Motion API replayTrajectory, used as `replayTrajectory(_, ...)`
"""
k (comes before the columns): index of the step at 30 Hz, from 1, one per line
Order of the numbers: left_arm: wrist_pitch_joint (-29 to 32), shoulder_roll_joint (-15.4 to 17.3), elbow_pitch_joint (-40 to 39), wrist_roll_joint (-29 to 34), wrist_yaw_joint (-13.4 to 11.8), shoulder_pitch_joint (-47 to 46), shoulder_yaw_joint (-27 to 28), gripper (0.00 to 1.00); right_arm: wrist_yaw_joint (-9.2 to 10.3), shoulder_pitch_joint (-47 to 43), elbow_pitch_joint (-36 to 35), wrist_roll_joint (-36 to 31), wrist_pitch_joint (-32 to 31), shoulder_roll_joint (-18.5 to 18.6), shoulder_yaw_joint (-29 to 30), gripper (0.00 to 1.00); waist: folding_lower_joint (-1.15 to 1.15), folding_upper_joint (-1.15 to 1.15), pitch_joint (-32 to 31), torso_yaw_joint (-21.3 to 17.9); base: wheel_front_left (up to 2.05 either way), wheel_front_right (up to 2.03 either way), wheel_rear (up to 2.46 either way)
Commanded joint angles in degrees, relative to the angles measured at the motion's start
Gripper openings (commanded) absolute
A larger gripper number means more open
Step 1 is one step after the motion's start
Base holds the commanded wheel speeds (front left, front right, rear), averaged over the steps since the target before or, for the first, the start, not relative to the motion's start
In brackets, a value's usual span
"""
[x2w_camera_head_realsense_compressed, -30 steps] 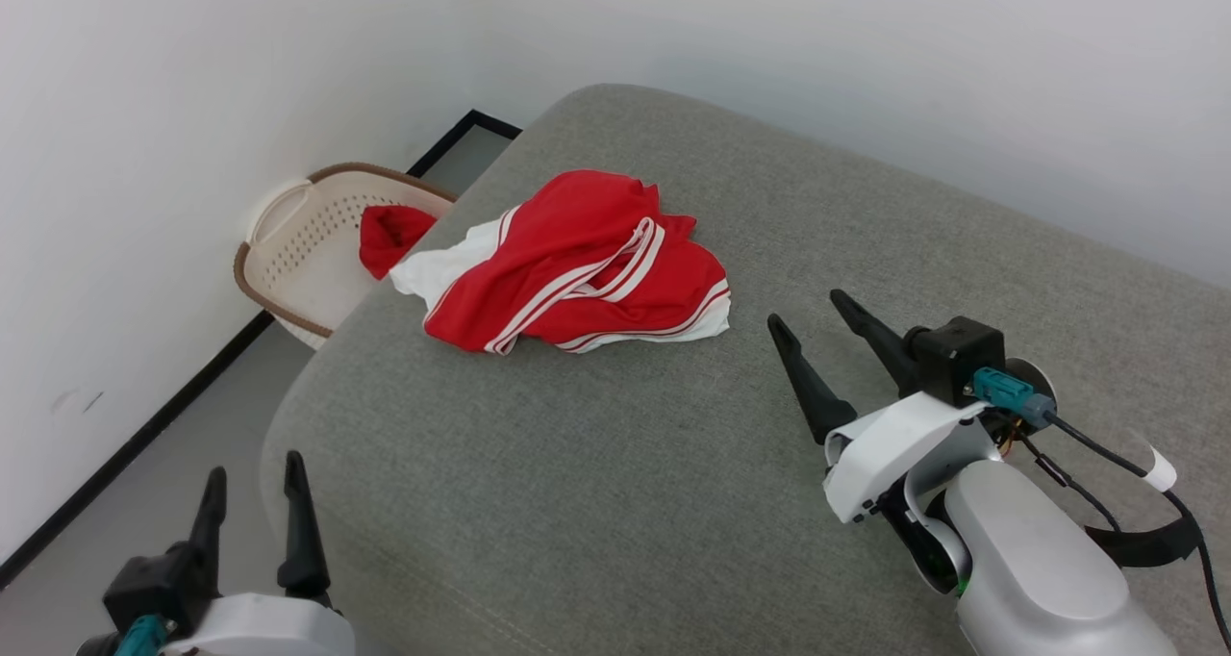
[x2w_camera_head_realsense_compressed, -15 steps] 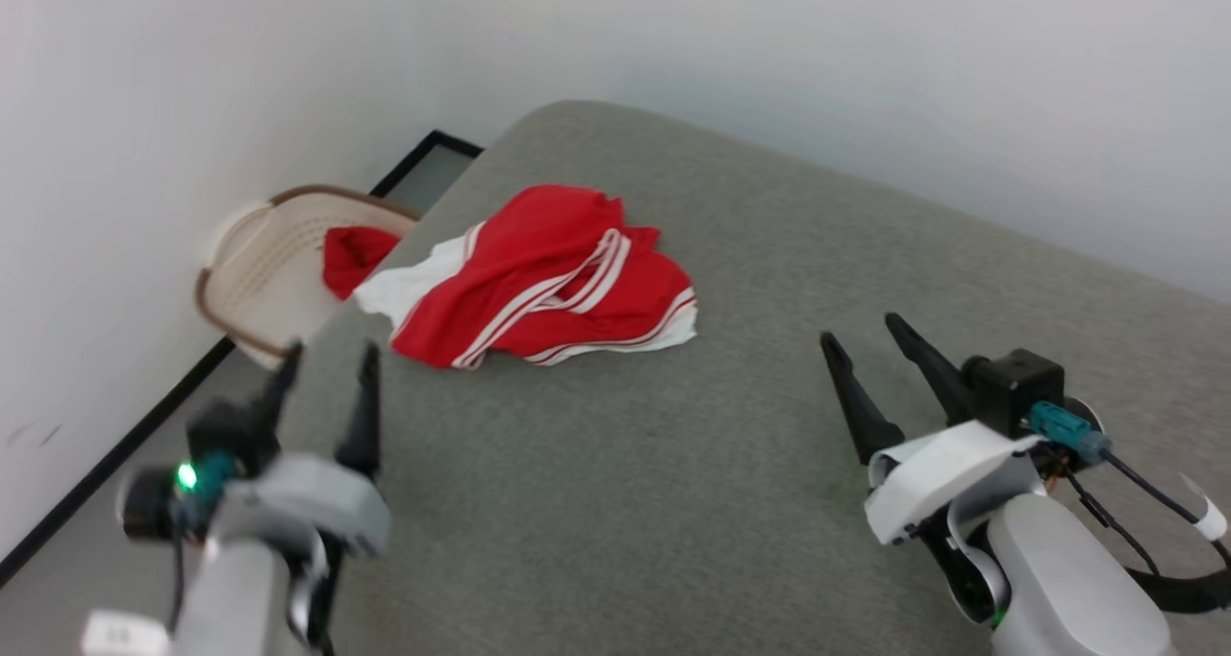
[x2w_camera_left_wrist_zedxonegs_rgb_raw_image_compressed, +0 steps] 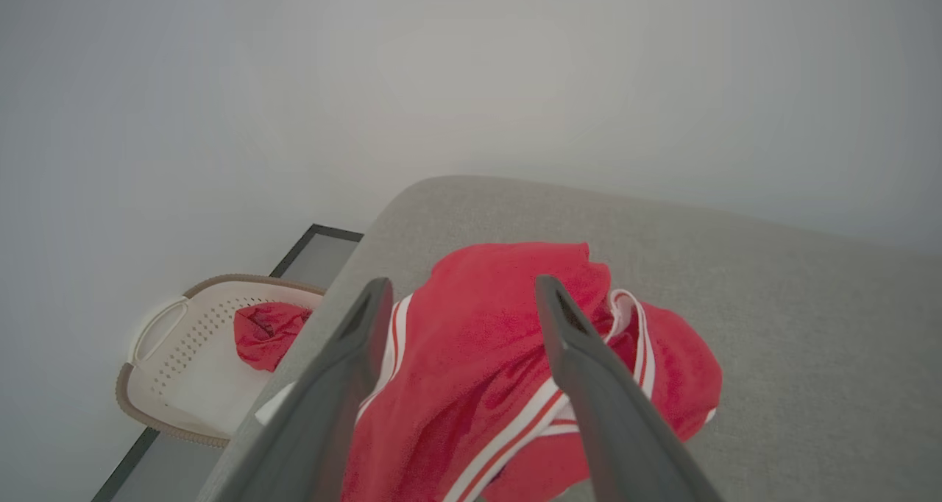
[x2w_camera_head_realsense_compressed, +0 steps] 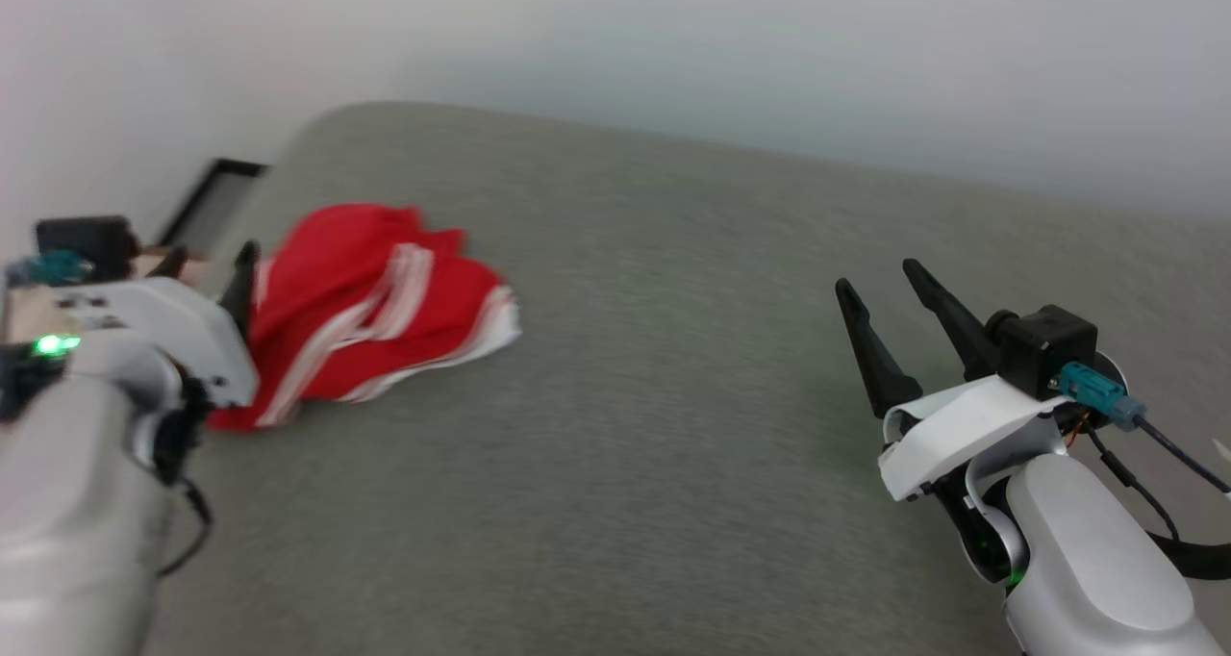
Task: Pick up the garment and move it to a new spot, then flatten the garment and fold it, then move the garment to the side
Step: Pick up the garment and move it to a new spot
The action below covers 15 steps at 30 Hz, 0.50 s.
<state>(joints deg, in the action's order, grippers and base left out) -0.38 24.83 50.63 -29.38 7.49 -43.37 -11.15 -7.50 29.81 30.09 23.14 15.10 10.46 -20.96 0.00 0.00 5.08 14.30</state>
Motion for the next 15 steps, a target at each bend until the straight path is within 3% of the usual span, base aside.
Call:
replayTrajectory(1, 2.91, 1.72, 1.57, -2.27, -0.07, -1.55, -0.71, 1.0, 0.02, 0.39, -0.23, 0.08, 0.03, 0.15, -0.15, 1.0, 0.0, 0.0, 8.5, -12.02, 0.0, 0.0, 0.0)
replayTrajectory(9, 18.79, 7.24, 2.57, -15.73, -0.06, -1.44, -5.43, 1.0, 0.02, 0.49, -1.52, 0.34, 0.04, 0.96, -0.62, 1.0, 0.0, 0.0, 11.43, -16.97, 0.0, 0.0, 0.0)
replayTrajectory(15, 24.02, 9.13, 2.13, -20.97, -0.06, 0.48, -6.7, 1.0, 0.02, 1.49, -2.38, 0.19, 0.03, 2.17, -1.06, 1.0, 0.0, 0.0, 13.75, -18.5, 0.0, 0.0, 0.0)
